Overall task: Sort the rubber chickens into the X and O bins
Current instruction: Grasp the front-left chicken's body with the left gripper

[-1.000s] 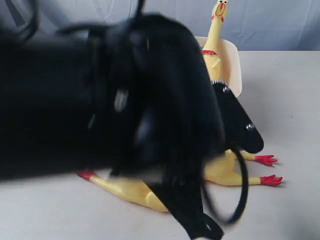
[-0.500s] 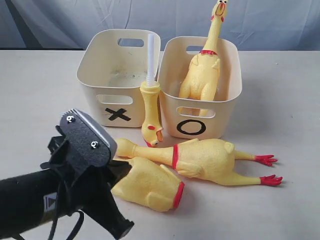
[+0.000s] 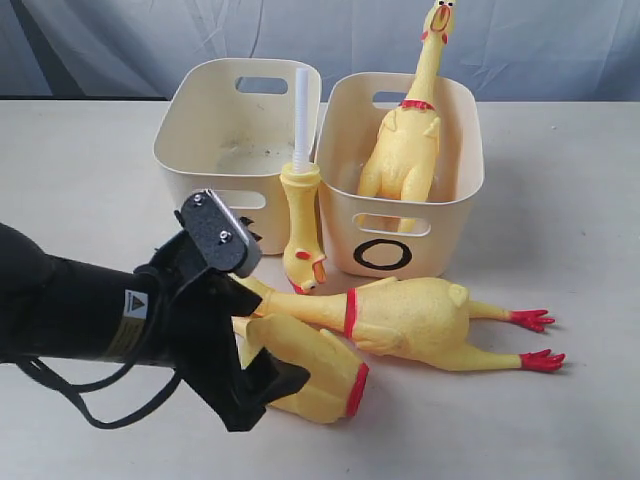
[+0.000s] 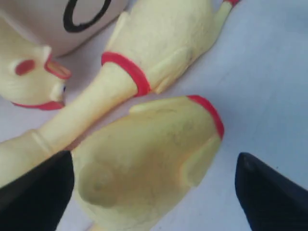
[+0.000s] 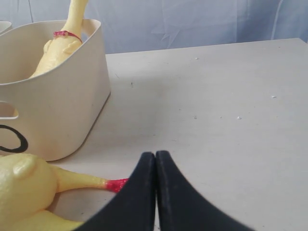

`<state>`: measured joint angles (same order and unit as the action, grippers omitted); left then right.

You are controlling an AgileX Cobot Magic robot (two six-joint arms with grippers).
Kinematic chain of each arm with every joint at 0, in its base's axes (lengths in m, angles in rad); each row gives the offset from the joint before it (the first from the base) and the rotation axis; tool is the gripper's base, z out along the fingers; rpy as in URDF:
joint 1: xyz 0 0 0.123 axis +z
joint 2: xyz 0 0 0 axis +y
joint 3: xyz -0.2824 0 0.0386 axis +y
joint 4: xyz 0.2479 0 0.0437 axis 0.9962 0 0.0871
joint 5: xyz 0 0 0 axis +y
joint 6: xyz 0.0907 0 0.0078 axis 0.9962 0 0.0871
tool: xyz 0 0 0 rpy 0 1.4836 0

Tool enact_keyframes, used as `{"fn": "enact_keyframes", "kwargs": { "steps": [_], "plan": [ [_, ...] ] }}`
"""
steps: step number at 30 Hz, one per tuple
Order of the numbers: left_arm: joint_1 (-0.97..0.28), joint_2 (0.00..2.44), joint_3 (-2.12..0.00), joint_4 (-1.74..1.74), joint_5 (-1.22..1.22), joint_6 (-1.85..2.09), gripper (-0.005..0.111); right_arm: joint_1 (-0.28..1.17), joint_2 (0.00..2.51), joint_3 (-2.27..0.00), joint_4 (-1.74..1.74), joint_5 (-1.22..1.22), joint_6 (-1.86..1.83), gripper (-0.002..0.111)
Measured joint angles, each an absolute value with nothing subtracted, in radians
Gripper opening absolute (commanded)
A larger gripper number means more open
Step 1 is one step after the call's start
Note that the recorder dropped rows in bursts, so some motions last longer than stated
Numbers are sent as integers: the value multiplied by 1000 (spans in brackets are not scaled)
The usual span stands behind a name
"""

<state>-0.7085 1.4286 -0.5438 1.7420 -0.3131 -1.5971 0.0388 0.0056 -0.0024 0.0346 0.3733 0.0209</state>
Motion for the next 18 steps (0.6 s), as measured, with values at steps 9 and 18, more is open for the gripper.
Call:
{"fn": "enact_keyframes", "kwargs": {
  "steps": [9,18],
  "plan": [
    [-709,1573,-545,1745,-252,-1525,80,39,6,-2,35,373,21,0],
    [-707,1609,-552,1739,-306,-1513,0,39,6,-2,35,373,21,0]
  ]
}}
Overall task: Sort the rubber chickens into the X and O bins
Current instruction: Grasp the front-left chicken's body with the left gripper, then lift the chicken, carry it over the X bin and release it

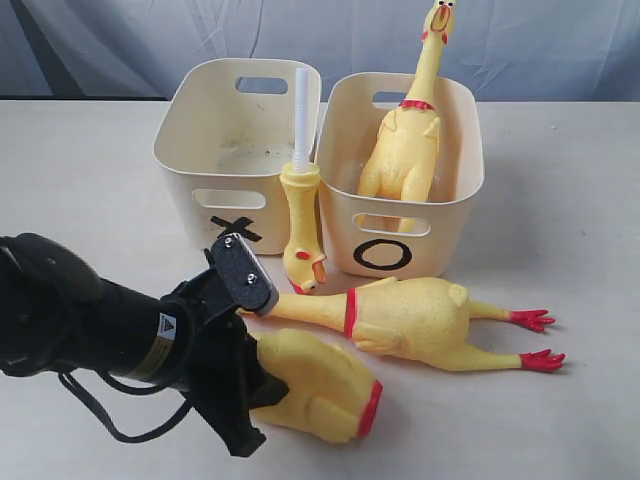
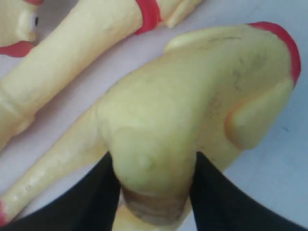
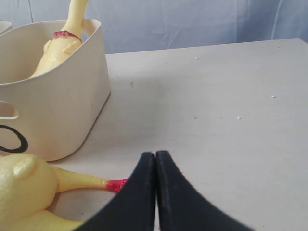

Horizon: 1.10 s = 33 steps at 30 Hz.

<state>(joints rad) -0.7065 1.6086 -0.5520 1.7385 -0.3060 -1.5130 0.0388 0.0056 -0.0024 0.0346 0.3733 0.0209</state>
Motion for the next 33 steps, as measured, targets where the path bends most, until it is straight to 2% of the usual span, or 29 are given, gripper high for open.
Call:
{"fn": "enact_keyframes", "kwargs": {
  "steps": [7,14,18,23,28,30,33],
  "plan": [
    [-707,1573,-549,1744,-501,-1683,0,39,6,-2,35,373,21,0],
    [-695,1363,-557,1739,-750,-1770,0,39,6,-2,35,373,21,0],
    [-655,1232,-612,1627,-772,-1785,0,39,6,-2,35,373,21,0],
    [-576,1126,-732,1362,-590,-1656,0,39,6,-2,35,373,21,0],
    [-447,1133,-810,858,-340,-1437,0,39,6,-2,35,373,21,0],
    [-378,1164,-817,628,-377,-1374,0,39,6,-2,35,373,21,0],
    [-323,1241,-817,399,-574,-1344,0,39,6,-2,35,373,21,0]
  ]
}}
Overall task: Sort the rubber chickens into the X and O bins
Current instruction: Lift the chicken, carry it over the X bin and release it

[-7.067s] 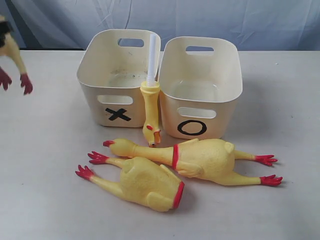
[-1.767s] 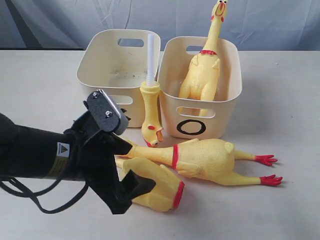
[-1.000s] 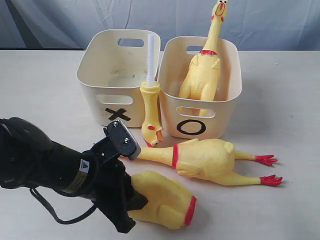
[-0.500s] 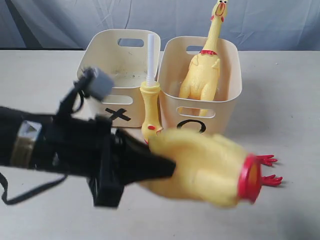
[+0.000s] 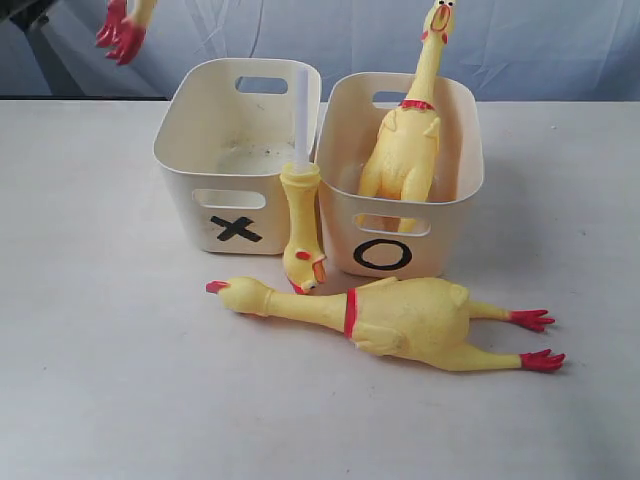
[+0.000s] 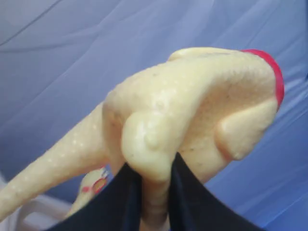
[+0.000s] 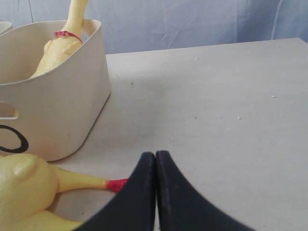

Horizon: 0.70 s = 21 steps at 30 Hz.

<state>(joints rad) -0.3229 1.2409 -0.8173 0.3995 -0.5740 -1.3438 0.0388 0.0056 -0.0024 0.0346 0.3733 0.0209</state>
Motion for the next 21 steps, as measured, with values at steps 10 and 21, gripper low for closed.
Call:
{"fn": "enact_keyframes", "kwargs": {
  "steps": [10,21],
  "plan": [
    [-314,1653,-842,195,-1067,-1335,6,39,6,-2,35,373,21,0],
    [-272,1858,-899,246,-1183,-1423,84,39,6,-2,35,373,21,0]
  ]
}}
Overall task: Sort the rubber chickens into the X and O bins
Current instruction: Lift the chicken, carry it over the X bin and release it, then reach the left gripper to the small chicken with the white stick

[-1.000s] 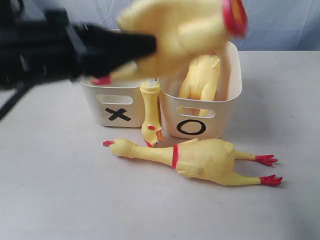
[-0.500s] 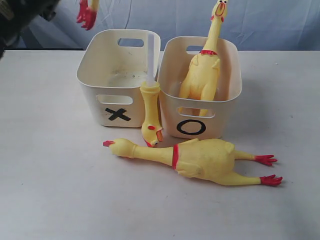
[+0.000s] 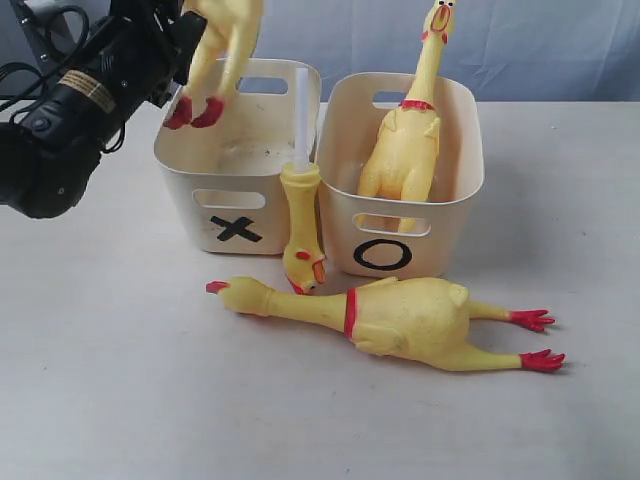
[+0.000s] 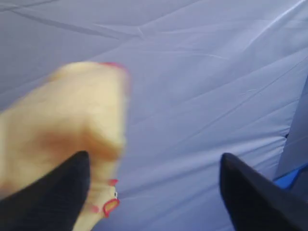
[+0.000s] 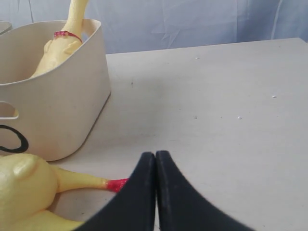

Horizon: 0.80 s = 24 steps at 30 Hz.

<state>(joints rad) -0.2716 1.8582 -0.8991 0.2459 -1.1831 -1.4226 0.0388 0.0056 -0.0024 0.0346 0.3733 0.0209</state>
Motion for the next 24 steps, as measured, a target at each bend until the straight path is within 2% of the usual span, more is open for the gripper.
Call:
{"fn": "enact_keyframes", "kwargs": {
  "steps": [3,5,11,14,20,24],
  "plan": [
    [-272,1848,-917,321,-1192,-1455,80,39,6,-2,35,373,21,0],
    [-272,1826,-923,380,-1195,-1474,73,39,6,-2,35,373,21,0],
    [-272,1690,-929,648,-1200,-1550,31,39,6,-2,35,373,21,0],
    [-272,1588,-930,916,-1206,-1678,17,39,6,-2,35,373,21,0],
    [-321,1377,-921,1530,-1210,-2024,1,39,6,-2,35,373,21,0],
    [-421,1230,-877,1705,-1219,-2075,0,39,6,-2,35,373,21,0]
  ]
}}
